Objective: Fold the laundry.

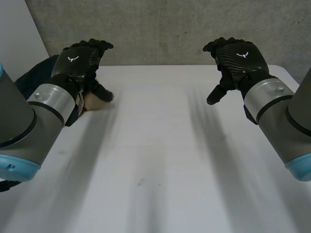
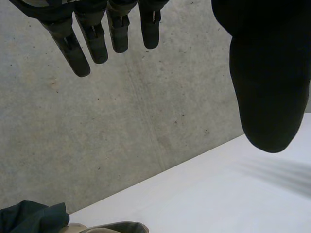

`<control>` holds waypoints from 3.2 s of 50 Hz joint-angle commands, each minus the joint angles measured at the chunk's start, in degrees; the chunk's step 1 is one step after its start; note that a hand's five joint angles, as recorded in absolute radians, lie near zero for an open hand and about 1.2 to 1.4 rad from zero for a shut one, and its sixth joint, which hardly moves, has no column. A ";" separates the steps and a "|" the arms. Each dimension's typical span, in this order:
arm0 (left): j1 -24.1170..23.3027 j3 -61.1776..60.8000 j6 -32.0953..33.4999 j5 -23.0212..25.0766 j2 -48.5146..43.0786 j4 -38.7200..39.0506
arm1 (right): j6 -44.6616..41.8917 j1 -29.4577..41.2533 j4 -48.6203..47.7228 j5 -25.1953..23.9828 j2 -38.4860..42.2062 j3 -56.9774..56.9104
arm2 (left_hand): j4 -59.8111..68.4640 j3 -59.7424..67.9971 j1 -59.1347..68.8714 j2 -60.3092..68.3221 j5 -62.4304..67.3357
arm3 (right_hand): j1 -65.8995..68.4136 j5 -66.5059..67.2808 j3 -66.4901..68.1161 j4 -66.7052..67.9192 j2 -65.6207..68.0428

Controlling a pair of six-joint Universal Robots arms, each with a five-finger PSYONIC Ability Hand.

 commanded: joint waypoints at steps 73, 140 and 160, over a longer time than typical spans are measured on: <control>4.20 3.76 -21.60 25.97 -2.72 15.32 | -2.53 -1.93 -0.06 -0.26 0.63 -1.34 | 65.37 65.83 65.81 65.49 65.29 | -1.41 -4.15 -4.21 -4.51 -4.40; 11.03 -13.32 -1.83 16.14 1.94 2.75 | -27.54 -10.18 -3.04 -6.58 20.21 -14.49 | -3.74 -3.29 -3.30 -3.62 -3.82 | 68.59 65.85 65.79 65.49 65.60; 9.18 -11.30 -1.66 15.79 -4.21 5.03 | -26.62 -15.20 -7.19 0.70 24.82 -23.15 | -2.73 -2.28 -2.29 -2.61 -2.81 | -1.41 -4.15 -4.21 -4.51 -4.40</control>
